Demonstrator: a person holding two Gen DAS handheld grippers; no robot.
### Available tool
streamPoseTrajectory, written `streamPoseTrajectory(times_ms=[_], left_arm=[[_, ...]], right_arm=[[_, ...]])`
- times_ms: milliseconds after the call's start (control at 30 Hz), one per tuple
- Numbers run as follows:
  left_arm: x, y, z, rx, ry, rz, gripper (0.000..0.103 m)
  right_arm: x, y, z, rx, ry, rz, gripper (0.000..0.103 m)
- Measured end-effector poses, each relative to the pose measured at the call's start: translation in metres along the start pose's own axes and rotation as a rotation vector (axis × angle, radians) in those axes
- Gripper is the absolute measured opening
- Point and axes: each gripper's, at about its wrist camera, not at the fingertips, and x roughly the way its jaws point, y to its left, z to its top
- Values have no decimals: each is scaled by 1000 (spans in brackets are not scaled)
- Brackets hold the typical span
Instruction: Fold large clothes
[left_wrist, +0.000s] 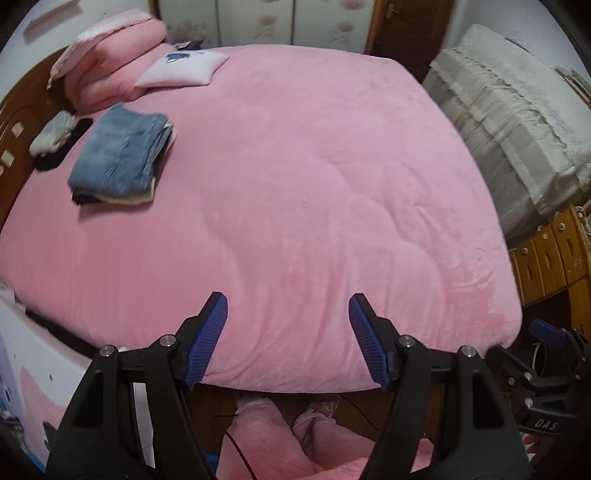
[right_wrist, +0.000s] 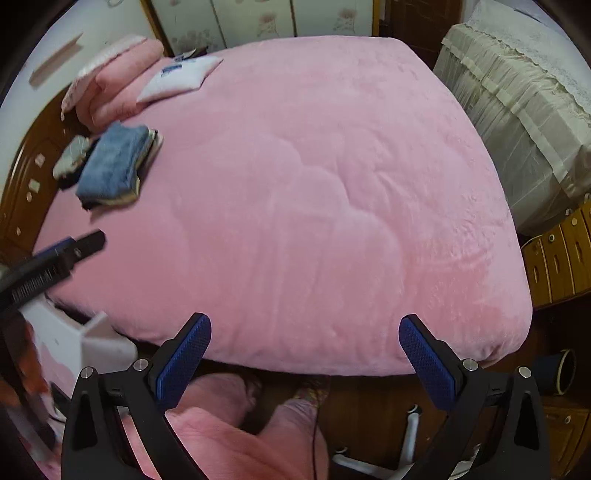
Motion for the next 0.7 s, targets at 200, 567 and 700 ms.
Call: streamPoseTrajectory(times_ms=[200,567,700], left_arm=[[-20,-3,-7,-27,-63,61,67],[-27,9,-37,-23,-84,71,74],[-29,9,-45,-39,-82,67,74]], right_arm=[[-6,13,5,88,-17,-15,103],[-7,51,-14,50,-104,-55,103],[-12,53,-13,19,-106,-67,103]])
